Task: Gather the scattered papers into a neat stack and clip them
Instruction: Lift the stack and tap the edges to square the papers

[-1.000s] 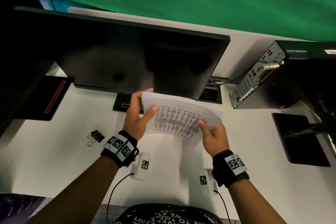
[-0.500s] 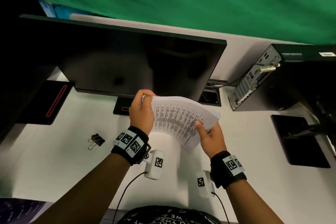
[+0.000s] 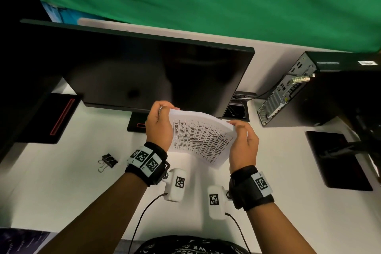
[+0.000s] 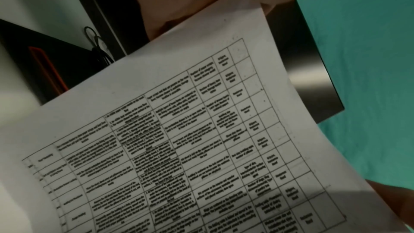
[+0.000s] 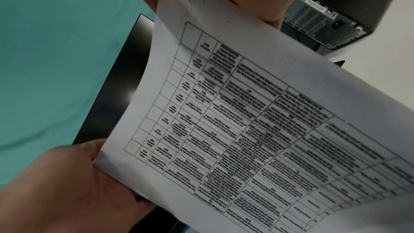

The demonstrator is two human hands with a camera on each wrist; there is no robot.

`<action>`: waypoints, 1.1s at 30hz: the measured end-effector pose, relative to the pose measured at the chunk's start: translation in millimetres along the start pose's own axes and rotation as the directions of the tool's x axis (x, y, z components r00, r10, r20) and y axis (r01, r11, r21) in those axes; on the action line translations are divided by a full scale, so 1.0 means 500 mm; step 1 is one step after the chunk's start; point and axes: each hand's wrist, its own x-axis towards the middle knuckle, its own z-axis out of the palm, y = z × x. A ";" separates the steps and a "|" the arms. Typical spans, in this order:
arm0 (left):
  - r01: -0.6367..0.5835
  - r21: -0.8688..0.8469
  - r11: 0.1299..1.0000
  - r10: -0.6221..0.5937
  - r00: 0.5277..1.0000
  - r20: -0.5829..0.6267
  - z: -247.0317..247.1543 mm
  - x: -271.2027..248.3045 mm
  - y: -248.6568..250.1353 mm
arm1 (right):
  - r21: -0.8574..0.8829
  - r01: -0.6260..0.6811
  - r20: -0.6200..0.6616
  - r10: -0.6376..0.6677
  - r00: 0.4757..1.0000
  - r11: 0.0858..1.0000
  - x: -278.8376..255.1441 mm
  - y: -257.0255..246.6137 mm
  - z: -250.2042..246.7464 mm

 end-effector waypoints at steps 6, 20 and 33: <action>-0.020 0.024 1.000 0.019 0.999 0.033 -0.002 0.008 0.000 | -0.035 0.032 0.016 -0.031 0.999 0.999 0.007 -0.001 -0.004; 0.027 -0.202 0.979 0.037 0.951 0.307 -0.040 0.022 -0.048 | 0.128 0.089 0.305 -0.125 0.944 0.988 0.007 0.027 -0.052; -0.039 0.106 0.994 -0.003 0.929 0.370 -0.058 -0.017 -0.053 | -0.143 0.072 0.344 -0.018 0.939 0.987 0.011 0.025 -0.060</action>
